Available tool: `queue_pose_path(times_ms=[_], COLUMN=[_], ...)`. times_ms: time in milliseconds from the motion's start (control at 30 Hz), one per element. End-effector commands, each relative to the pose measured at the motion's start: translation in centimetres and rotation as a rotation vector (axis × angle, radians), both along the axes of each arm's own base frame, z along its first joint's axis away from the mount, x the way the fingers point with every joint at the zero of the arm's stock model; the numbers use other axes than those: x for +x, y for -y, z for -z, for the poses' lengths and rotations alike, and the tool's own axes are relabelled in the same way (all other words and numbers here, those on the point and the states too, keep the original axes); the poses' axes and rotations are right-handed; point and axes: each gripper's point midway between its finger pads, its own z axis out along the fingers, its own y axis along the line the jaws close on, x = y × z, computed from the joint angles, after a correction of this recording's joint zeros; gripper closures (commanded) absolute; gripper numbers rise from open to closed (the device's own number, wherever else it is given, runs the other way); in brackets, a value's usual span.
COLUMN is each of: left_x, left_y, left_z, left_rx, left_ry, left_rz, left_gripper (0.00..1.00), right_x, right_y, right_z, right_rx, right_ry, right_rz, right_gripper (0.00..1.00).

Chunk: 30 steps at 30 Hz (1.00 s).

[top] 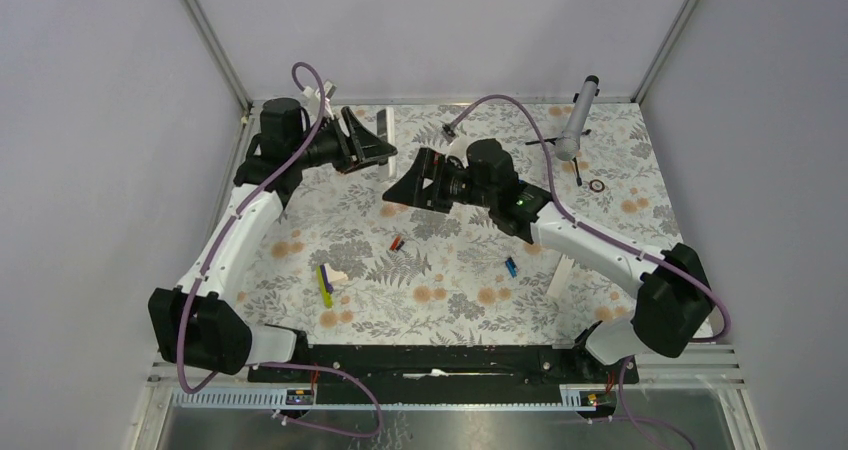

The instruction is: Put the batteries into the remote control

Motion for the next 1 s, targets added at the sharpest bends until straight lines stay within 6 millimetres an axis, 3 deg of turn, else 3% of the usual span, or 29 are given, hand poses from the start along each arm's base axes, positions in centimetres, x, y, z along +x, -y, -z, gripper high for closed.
queue_pose_path(times_ms=[0, 133, 333, 733, 833, 967], left_x=[-2.8, -3.7, -5.7, -8.0, -8.2, -8.3], left_y=[1.9, 2.2, 2.4, 2.0, 2.0, 1.9], left_z=[-5.2, -7.6, -11.5, -12.7, -12.6, -12.7], left_rx=[-0.211, -0.282, -0.452, -0.528, -0.531, -0.534], left_ry=[0.073, 0.096, 0.117, 0.113, 0.109, 0.114], left_rz=[0.188, 0.229, 0.302, 0.333, 0.331, 0.327], left_gripper=[0.69, 0.68, 0.68, 0.68, 0.68, 0.66], right_x=[-0.7, -1.1, -0.2, -0.9, -1.1, -0.9], right_y=[-0.5, -0.4, 0.1, 0.1, 0.0, -0.1], right_z=[-10.4, -13.3, -13.2, -16.6, -17.2, -17.0], right_rx=[0.303, 0.382, 0.378, 0.497, 0.521, 0.517], right_ry=[0.115, 0.157, 0.136, 0.210, 0.208, 0.198], right_rz=[-0.008, -0.024, 0.048, 0.012, 0.000, 0.004], right_gripper=[0.00, 0.00, 0.00, 0.01, 0.10, 0.33])
